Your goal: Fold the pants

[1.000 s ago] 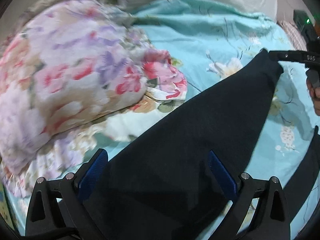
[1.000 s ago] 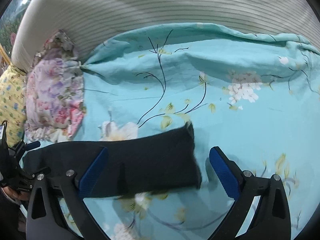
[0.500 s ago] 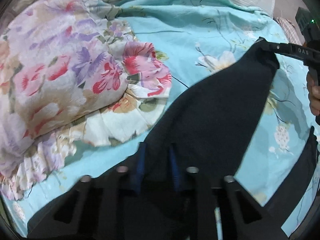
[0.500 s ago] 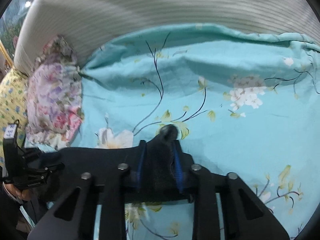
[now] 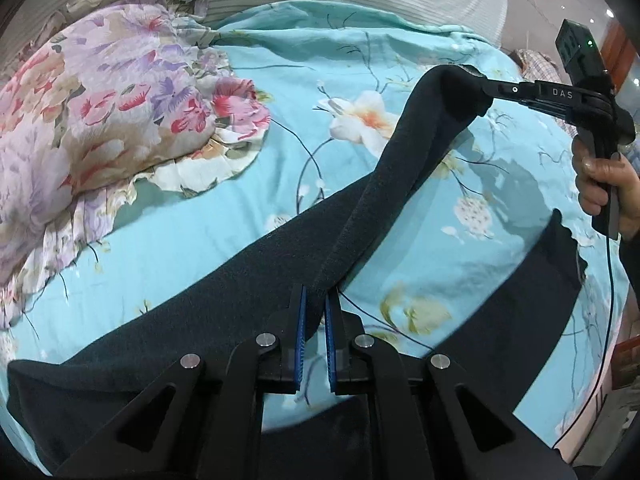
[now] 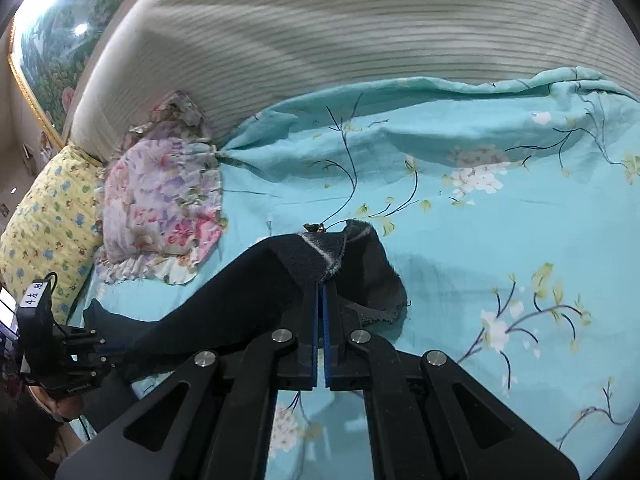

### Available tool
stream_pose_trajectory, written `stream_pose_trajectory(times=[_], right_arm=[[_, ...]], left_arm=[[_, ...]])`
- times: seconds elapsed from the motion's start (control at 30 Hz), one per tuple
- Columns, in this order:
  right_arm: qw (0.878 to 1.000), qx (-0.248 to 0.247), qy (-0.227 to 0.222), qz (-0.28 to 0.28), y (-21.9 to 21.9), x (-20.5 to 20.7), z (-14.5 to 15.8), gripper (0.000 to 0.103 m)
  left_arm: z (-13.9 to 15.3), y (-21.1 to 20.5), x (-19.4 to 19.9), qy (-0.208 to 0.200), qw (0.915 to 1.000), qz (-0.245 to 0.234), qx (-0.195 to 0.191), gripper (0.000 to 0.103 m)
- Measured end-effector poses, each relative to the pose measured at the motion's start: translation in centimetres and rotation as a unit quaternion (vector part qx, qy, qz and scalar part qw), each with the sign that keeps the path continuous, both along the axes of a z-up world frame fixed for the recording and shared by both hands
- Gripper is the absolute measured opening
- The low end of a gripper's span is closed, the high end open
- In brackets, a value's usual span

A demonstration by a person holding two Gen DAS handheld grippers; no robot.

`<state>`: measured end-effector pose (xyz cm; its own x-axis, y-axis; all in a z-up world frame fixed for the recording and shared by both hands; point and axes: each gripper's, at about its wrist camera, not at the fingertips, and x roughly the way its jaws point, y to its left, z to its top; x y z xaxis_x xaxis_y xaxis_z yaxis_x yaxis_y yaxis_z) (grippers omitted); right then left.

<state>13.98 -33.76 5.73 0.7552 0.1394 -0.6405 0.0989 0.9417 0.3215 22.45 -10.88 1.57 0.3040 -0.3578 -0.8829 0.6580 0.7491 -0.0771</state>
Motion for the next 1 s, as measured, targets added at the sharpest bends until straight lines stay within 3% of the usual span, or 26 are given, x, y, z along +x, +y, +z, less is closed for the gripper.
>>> stream_pose_trajectory(times=[0.37,0.87,0.9,1.0], right_arm=[[1.0,0.022,-0.02,0.001,0.4,-6.5,0.6,0.002],[0.998,0.055,-0.038,-0.015,1.2,-18.4,-3.1,0.002],[0.998,0.056,-0.038,-0.018,1.3,-19.0,-3.3,0.002],[0.997,0.059,-0.035,-0.025,1.6,-20.8,-4.1,0.002]], left_arm=[[2.2,2.3,-5.3,-0.011,0.9994,0.004,-0.031,0.007],[0.3,2.4,-15.5,-0.007,0.999,-0.037,-0.024,0.006],[0.1,2.3,-15.9,-0.005,0.9988,-0.042,-0.025,0.002],[0.1,1.9,-17.7,-0.003,0.9977,-0.06,-0.032,0.002]])
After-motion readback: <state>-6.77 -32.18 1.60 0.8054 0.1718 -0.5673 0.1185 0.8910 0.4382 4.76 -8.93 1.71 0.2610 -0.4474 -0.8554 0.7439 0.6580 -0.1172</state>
